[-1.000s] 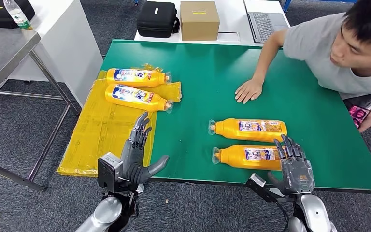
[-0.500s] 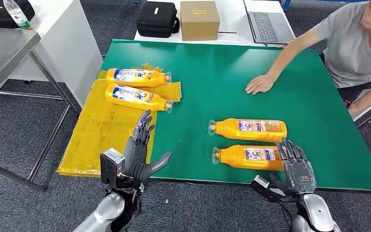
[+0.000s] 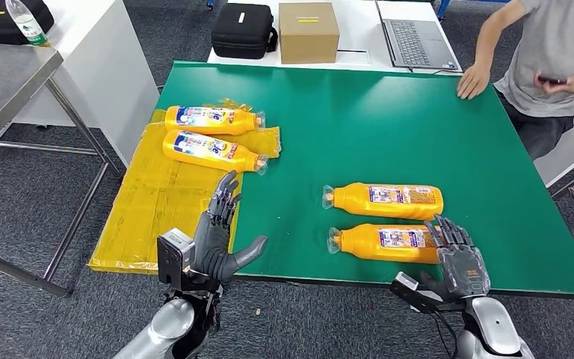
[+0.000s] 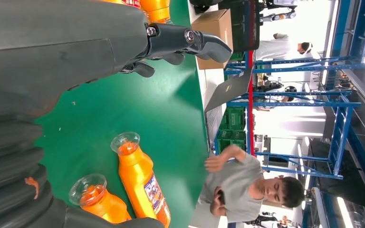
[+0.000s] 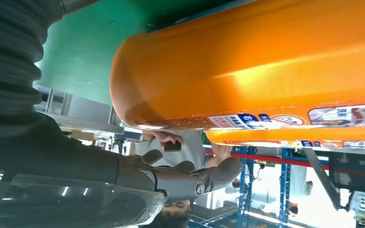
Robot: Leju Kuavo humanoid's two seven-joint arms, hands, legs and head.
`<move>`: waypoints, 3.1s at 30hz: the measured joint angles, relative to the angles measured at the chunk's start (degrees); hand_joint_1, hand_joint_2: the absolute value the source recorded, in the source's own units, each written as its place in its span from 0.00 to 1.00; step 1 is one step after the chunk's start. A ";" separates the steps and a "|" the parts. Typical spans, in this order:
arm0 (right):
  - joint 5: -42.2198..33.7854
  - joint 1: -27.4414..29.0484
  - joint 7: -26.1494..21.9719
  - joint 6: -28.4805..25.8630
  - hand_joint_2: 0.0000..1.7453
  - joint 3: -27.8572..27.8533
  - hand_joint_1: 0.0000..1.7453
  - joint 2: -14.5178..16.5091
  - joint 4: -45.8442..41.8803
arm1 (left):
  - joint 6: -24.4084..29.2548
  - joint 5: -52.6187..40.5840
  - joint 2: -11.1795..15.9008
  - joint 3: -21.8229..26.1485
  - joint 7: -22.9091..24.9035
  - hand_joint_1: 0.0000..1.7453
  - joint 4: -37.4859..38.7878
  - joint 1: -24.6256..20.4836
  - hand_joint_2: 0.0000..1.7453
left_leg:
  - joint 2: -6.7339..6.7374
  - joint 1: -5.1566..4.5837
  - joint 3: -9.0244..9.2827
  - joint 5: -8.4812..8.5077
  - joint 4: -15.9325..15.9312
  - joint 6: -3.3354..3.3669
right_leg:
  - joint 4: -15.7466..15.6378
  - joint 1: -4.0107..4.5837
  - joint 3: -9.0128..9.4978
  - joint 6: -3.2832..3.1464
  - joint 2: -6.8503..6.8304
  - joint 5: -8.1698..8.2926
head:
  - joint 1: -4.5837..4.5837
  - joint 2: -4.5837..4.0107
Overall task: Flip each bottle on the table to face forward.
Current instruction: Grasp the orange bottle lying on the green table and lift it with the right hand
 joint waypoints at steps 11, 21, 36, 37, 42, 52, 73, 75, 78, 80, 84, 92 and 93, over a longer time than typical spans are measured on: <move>-1.08 -1.42 -0.67 1.98 1.00 2.00 0.90 -0.91 1.16 | 0.22 0.65 -0.04 -0.20 -1.04 0.00 0.80 -0.61 1.00 | 0.00 0.00 0.05 0.03 0.00 0.03 | 0.00 0.01 0.03 0.03 0.01 0.04 | 0.01 0.00; -5.65 -5.40 -3.67 5.17 1.00 2.15 1.00 -0.69 7.13 | 0.34 1.15 -0.35 -0.27 -1.45 0.00 1.55 -1.49 1.00 | 0.03 0.01 0.32 0.02 0.00 0.03 | -0.02 0.00 0.27 0.03 0.03 0.03 | -0.01 0.00; -7.67 -8.20 -4.90 6.66 1.00 1.99 1.00 0.15 12.54 | 0.44 1.19 -0.37 -0.27 -1.63 0.00 1.83 -1.64 1.00 | 0.03 0.00 0.90 -0.04 0.00 0.12 | -0.11 -0.01 0.52 0.04 0.03 0.03 | 0.01 0.00; -7.67 -8.26 -4.90 6.65 1.00 1.99 1.00 0.17 12.63 | 0.44 1.19 -0.37 -0.27 -1.63 0.00 1.83 -1.64 1.00 | 0.03 0.00 0.92 -0.04 0.00 0.12 | -0.11 -0.01 0.53 0.04 0.03 0.04 | 0.01 0.00; -7.64 -8.51 -4.94 6.75 1.00 2.00 1.00 0.28 13.15 | 0.45 1.19 -0.37 -0.28 -1.64 0.00 1.87 -1.66 1.00 | 0.03 0.00 0.96 -0.03 0.00 0.13 | -0.11 -0.01 0.64 0.04 0.03 0.04 | 0.01 0.00; -11.44 -9.95 -9.71 8.20 1.00 1.62 1.00 0.64 16.56 | 1.55 1.19 -0.46 -0.22 -2.27 0.00 2.16 -1.77 1.00 | 0.03 0.00 1.26 -0.16 -0.01 0.23 | -0.18 0.00 0.65 0.02 0.03 -0.08 | 0.03 0.00; -50.70 -3.40 -30.63 15.66 1.00 -4.67 1.00 6.82 12.73 | 3.15 2.07 -0.96 0.95 -3.03 0.00 2.11 -2.08 1.00 | 0.16 0.05 0.87 -0.15 -0.01 0.17 | -0.14 0.05 0.83 0.06 0.14 0.03 | 0.01 0.00; -51.04 -3.34 -30.63 14.95 1.00 -4.59 1.00 6.97 12.63 | 3.29 2.25 -0.96 0.98 -3.12 0.00 2.11 -2.08 1.00 | 0.16 0.05 0.84 -0.15 -0.01 0.17 | -0.14 0.04 0.81 0.06 0.14 0.03 | 0.01 0.00; -51.39 -3.34 -30.63 14.46 1.00 -4.57 1.00 7.16 12.63 | 3.33 2.30 -0.96 1.01 -3.18 0.00 2.11 -2.08 1.00 | 0.16 0.04 0.80 -0.14 -0.01 0.17 | -0.14 0.04 0.77 0.07 0.14 0.04 | 0.01 0.00; -51.45 -3.34 -30.63 14.43 1.00 -4.56 1.00 7.23 12.63 | 3.33 2.31 -0.96 1.02 -3.19 0.00 2.11 -2.08 1.00 | 0.16 0.04 0.77 -0.14 -0.01 0.17 | -0.14 0.04 0.74 0.07 0.14 0.04 | 0.01 0.00; -51.47 -3.34 -30.63 14.40 1.00 -4.55 1.00 7.35 12.63 | 3.33 2.30 -0.96 1.02 -3.19 0.00 2.11 -2.08 1.00 | 0.16 0.05 0.73 -0.14 -0.01 0.17 | -0.14 0.04 0.70 0.07 0.14 0.04 | 0.01 0.00; -53.35 -3.34 -30.62 13.47 1.00 -4.54 1.00 7.79 12.63 | 3.55 2.36 -0.96 1.06 -3.37 0.00 2.11 -2.08 1.00 | 0.15 0.05 0.67 -0.14 -0.01 0.17 | -0.13 0.04 0.66 0.07 0.14 0.04 | 0.01 0.00; -53.96 -3.34 -30.62 13.34 1.00 -4.53 1.00 7.91 12.63 | 3.60 2.43 -0.96 1.06 -3.37 0.00 2.11 -2.08 1.00 | 0.15 0.05 0.66 -0.14 -0.01 0.17 | -0.13 0.04 0.65 0.07 0.14 0.04 | 0.01 0.00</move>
